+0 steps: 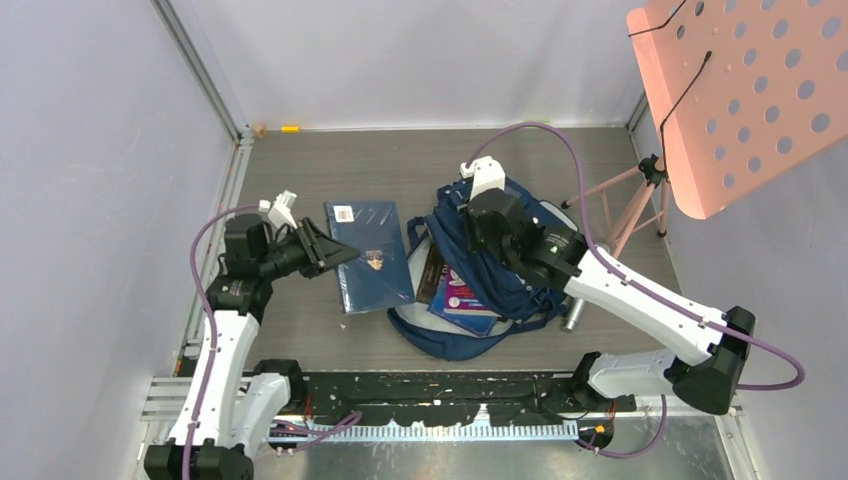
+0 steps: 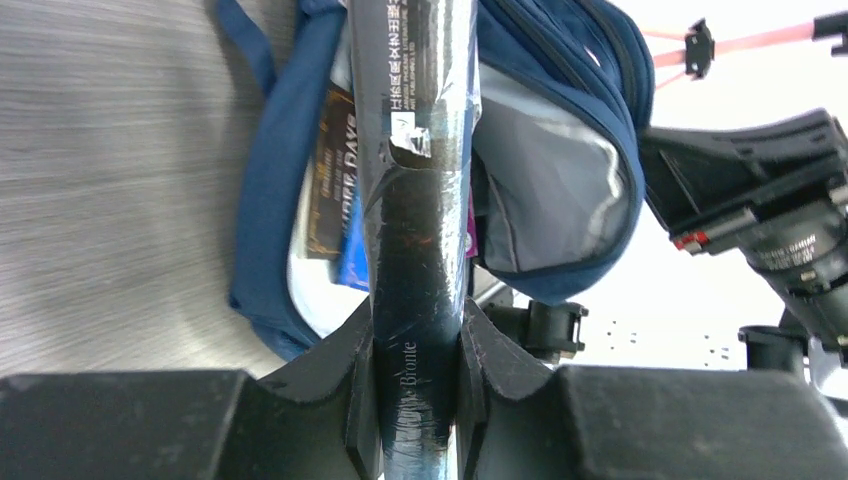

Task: Pack the student bag
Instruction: Place the book in the student bag.

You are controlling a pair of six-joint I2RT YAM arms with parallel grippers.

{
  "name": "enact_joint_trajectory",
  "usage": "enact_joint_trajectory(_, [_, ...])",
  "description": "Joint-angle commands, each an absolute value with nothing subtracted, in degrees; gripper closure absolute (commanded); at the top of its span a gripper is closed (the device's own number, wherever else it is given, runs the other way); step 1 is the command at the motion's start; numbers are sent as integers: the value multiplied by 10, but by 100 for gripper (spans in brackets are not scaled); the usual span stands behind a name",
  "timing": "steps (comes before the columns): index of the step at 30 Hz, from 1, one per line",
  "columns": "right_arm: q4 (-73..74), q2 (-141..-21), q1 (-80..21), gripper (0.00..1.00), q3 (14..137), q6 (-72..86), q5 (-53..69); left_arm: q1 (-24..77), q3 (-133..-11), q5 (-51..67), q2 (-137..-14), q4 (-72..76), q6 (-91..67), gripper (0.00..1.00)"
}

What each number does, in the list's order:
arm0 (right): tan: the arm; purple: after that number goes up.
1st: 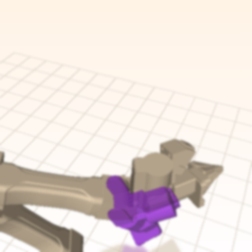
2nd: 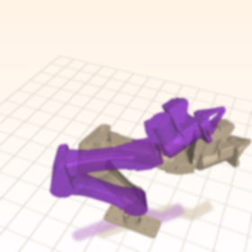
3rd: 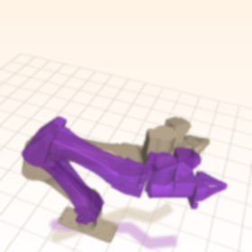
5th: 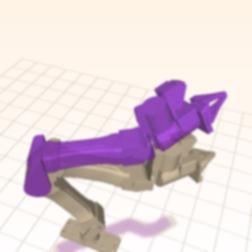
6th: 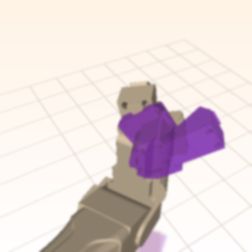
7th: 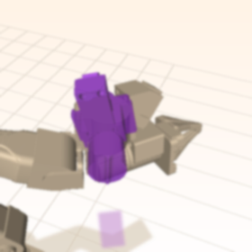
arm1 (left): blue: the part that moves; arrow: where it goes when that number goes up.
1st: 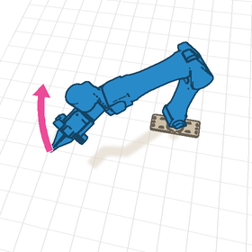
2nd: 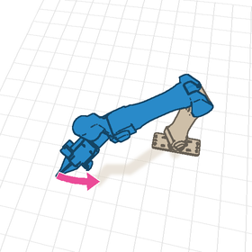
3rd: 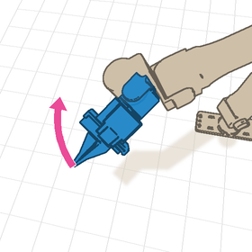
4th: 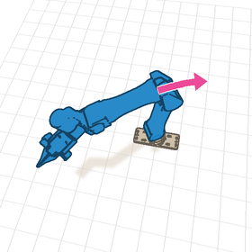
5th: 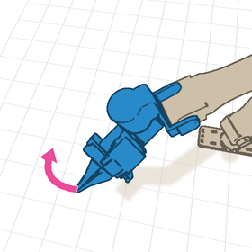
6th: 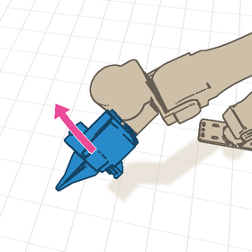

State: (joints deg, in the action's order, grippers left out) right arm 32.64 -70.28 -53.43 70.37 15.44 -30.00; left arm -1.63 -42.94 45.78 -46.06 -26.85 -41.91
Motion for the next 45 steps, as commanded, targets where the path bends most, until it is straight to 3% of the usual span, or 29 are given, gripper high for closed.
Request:
enact_joint_trajectory(1, [217, -719, -520, 100, 767, 149, -268, 69, -404, 462, -430, -166, -523, 100])
enact_joint_trajectory(6, [191, -738, -515, 100, 779, 168, -258, 181, -331, 388, -418, -26, -633, 100])
enact_joint_trajectory(15, [155, -735, -512, 100, 775, 190, -243, 254, -267, 286, -439, 74, -697, 100])
enact_joint_trajectory(19, [144, -740, -512, 100, 777, 195, -232, 309, -254, 185, -469, 145, -704, 100])
enact_joint_trajectory(22, [136, -742, -512, 100, 774, 200, -227, 349, -259, 96, -506, 207, -690, 100])
enact_joint_trajectory(30, [130, -735, -512, 100, 762, 210, -228, 428, -340, 52, -711, 373, -658, 100])
enact_joint_trajectory(38, [131, -738, -512, 100, 753, 204, -246, 479, -399, -12, -821, 390, -575, 100])
enact_joint_trajectory(41, [131, -740, -512, 100, 750, 205, -249, 482, -400, -34, -828, 337, -547, 87])
enact_joint_trajectory(45, [130, -741, -512, 100, 747, 206, -248, 481, -396, -54, -811, 250, -508, 51])
